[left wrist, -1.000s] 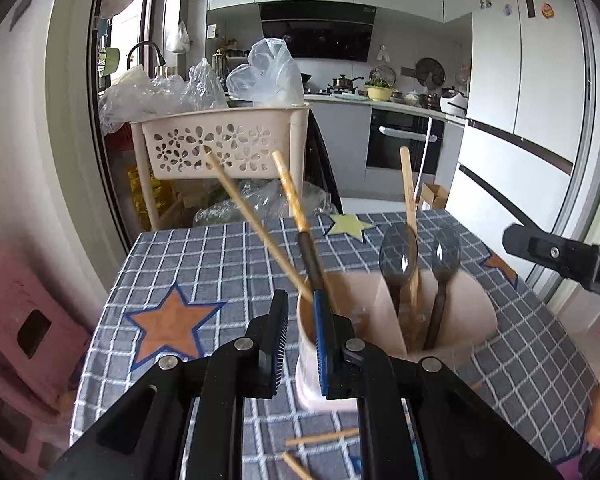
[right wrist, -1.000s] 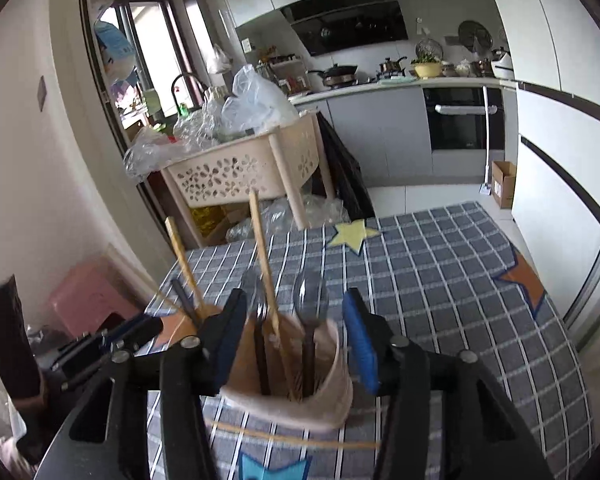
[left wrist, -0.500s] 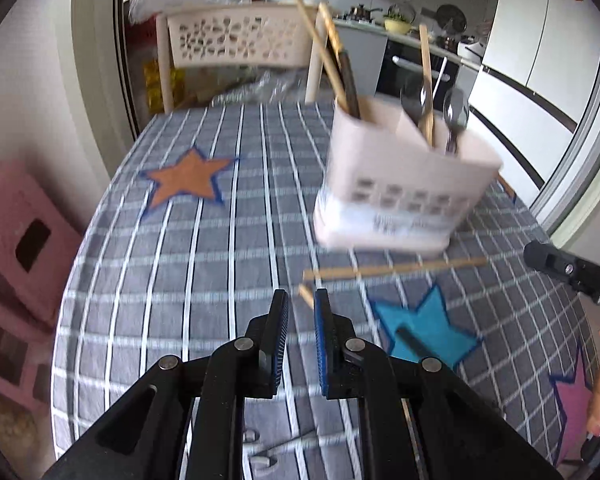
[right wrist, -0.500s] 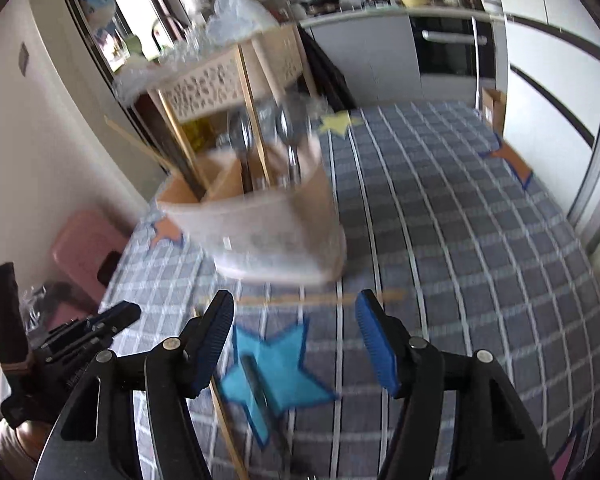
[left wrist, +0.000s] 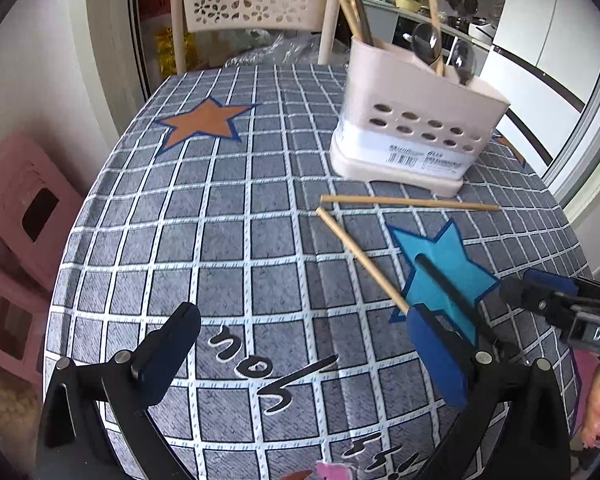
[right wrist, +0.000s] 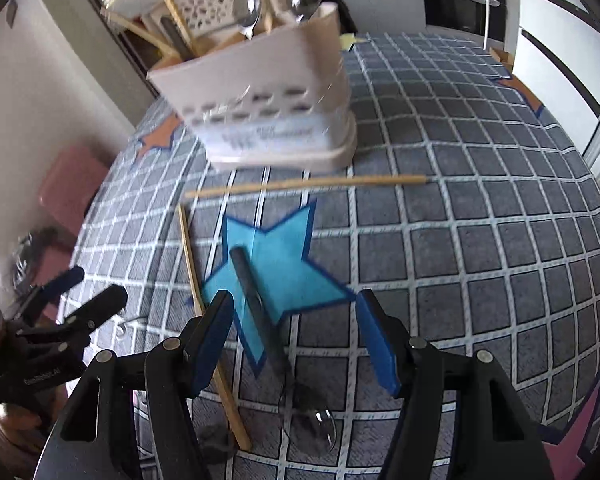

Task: Organize utensils
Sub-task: 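Move both tools back down to the utensils on the blue star, then grasp the black-handled spoon on the blue star with the right tool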

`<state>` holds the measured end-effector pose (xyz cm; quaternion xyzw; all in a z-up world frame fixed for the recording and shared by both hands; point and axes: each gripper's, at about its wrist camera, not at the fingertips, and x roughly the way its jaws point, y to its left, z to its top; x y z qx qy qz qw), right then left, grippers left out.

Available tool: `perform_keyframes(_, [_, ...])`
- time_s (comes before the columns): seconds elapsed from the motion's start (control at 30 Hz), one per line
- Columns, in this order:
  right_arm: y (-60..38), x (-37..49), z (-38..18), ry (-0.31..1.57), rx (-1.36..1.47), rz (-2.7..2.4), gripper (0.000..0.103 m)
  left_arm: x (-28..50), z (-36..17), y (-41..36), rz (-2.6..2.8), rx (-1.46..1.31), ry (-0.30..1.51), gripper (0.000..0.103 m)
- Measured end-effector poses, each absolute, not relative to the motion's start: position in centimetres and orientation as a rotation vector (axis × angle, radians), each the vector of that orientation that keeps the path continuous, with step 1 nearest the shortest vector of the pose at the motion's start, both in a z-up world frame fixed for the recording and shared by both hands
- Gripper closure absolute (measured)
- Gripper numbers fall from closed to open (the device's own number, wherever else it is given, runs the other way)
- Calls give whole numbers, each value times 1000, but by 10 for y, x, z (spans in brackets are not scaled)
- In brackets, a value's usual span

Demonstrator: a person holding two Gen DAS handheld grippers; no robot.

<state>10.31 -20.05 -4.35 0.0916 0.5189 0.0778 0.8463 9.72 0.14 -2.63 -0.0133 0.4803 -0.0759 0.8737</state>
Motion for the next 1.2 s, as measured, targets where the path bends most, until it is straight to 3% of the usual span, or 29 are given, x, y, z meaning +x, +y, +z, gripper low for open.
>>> perform_keyframes(0.4, [-159,122,-70,1275,-4,207,36,107,-44,9,-138,-67,1104,0])
perform_keyframes(1.07, [-135,137,-72,1331,-188,210,45,130,-57,9,-132,-121,1178,0])
perform_keyframes(1.13, [-134,137,-72,1335,-189,219,49,133,-59,9,-125,-131,1193,0])
perform_keyframes(1.2, [-134,137,-73,1334,-191,227,62,134,-60,9,-118,-131,1199,0])
